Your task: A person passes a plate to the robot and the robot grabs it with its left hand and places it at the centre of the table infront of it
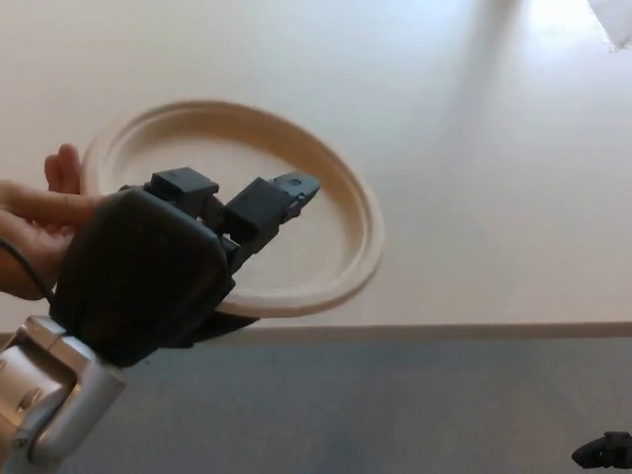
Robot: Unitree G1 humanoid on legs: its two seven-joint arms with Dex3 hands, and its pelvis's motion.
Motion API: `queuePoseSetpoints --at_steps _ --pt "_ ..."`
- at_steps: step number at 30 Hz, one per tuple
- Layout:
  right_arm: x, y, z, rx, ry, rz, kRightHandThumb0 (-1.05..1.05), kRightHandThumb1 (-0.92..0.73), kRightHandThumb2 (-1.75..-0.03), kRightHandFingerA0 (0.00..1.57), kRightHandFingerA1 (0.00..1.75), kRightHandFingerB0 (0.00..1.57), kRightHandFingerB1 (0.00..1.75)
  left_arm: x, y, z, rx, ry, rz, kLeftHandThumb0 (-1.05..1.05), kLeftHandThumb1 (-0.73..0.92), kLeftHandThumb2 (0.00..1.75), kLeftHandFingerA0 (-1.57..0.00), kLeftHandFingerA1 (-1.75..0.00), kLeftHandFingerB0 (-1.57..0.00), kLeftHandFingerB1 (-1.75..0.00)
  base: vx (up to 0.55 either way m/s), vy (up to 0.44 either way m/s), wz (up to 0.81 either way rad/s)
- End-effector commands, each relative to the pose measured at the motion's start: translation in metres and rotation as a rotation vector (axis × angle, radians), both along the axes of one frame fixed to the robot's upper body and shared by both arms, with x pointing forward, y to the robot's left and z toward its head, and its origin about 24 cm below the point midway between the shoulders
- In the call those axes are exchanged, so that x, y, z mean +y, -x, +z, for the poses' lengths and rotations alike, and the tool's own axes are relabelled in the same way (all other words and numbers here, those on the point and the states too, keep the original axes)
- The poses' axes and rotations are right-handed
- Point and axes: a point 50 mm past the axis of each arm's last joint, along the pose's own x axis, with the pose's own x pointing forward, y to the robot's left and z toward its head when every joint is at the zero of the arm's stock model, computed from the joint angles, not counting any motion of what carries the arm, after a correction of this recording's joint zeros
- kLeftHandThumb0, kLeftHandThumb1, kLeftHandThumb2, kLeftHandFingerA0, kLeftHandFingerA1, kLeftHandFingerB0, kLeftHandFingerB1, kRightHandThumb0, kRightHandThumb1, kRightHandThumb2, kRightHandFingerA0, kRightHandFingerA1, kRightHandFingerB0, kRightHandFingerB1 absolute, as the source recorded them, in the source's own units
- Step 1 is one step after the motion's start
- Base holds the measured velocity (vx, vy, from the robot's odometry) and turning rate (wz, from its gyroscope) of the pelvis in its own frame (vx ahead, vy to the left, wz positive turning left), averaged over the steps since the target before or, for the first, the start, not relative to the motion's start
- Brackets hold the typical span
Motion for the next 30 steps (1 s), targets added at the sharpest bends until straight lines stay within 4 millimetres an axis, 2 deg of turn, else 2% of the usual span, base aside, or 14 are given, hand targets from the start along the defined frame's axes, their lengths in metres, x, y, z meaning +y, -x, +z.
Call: queuePoseSetpoints --at_steps 1,8,9,10,11,13,14,15,16,17,18,19,22,30 --pt "-0.009 0.002 0.002 0.015 0.039 -0.013 -0.54 -0.66 -0.59 0.73 0.70 0.36 0.48 0.010 -0.009 -0.002 -0.037 -0.046 0.125 -0.15 0.54 0.56 -1.18 -1.27 -0.36 -0.32 0.00 0.000 0.00" --pt "-0.009 0.002 0.002 0.015 0.040 -0.013 -0.54 -0.66 -0.59 0.73 0.70 0.36 0.48 0.010 -0.009 -0.002 -0.042 -0.047 0.130 -0.15 0.54 0.56 -1.18 -1.27 -0.36 -0.32 0.00 0.000 0.00" --pt "-0.009 0.002 0.002 0.016 0.038 -0.010 -0.53 -0.67 -0.59 0.76 0.71 0.37 0.49 0.010 -0.009 -0.003 -0.045 -0.051 0.137 -0.14 0.49 0.56 -1.11 -1.35 -0.39 -0.34 0.00 0.000 0.00" --pt "-0.009 0.002 0.002 0.016 0.037 -0.009 -0.53 -0.67 -0.59 0.76 0.71 0.37 0.49 0.010 -0.009 -0.003 -0.046 -0.053 0.140 -0.14 0.49 0.56 -1.11 -1.35 -0.39 -0.34 0.00 0.000 0.00" --pt "-0.009 0.003 0.002 0.016 0.032 -0.007 -0.52 -0.67 -0.59 0.82 0.72 0.51 0.54 0.010 -0.010 -0.004 -0.117 -0.007 0.114 -0.28 0.51 0.59 -1.01 -1.59 -0.78 -0.93 0.00 0.000 0.00" --pt "-0.008 0.002 0.001 0.015 0.024 -0.004 -0.54 -0.67 -0.60 0.82 0.70 0.52 0.54 0.010 -0.010 -0.006 -0.226 0.072 0.069 -0.24 0.53 0.59 -1.02 -1.61 -0.77 -0.98 0.00 0.000 0.00" --pt "-0.007 0.002 0.002 0.013 0.023 -0.002 -0.54 -0.67 -0.60 0.82 0.70 0.52 0.54 0.011 -0.011 -0.006 -0.230 0.079 0.062 -0.24 0.53 0.59 -1.02 -1.61 -0.77 -0.98 0.00 0.000 0.00" --pt "-0.006 0.002 0.001 0.012 0.022 0.003 -0.52 -0.67 -0.59 0.81 0.69 0.56 0.54 0.010 -0.010 -0.006 -0.247 0.094 0.045 -0.36 0.52 0.67 -1.07 -1.56 -0.81 -0.95 0.00 0.000 0.00" --pt "-0.006 0.002 0.001 0.012 0.022 0.006 -0.52 -0.67 -0.59 0.81 0.69 0.56 0.54 0.010 -0.010 -0.006 -0.254 0.101 0.038 -0.36 0.52 0.67 -1.07 -1.56 -0.81 -0.95 0.00 0.000 0.00" --pt "-0.006 0.002 0.001 0.011 0.022 0.004 -0.51 -0.66 -0.59 0.82 0.70 0.57 0.55 0.010 -0.010 -0.007 -0.250 0.109 0.031 -0.29 0.58 0.57 -1.06 -1.59 -0.77 -0.94 0.00 0.000 0.00" --pt "-0.006 0.002 0.001 0.011 0.021 0.004 -0.51 -0.66 -0.59 0.82 0.70 0.57 0.55 0.010 -0.010 -0.007 -0.250 0.113 0.027 -0.29 0.58 0.57 -1.06 -1.59 -0.77 -0.94 0.00 0.000 0.00" --pt "-0.006 0.002 0.001 0.016 0.026 0.011 -0.52 -0.68 -0.59 0.81 0.67 0.56 0.53 0.009 -0.008 -0.009 -0.240 0.120 0.019 -0.28 0.57 0.57 -1.05 -1.60 -0.74 -1.03 0.00 0.000 0.00" --pt "-0.006 0.002 0.001 0.015 0.024 0.011 -0.52 -0.67 -0.60 0.83 0.69 0.57 0.54 0.009 -0.008 -0.010 -0.253 0.128 0.007 -0.28 0.54 0.61 -1.04 -1.62 -0.73 -1.05 0.00 0.000 0.00" --pt "-0.006 0.001 0.002 0.015 0.021 0.014 -0.51 -0.67 -0.60 0.82 0.68 0.58 0.54 0.007 -0.007 -0.014 -0.265 0.133 -0.010 -0.25 0.52 0.55 -1.06 -1.56 -0.76 -0.98 0.00 0.000 0.00"
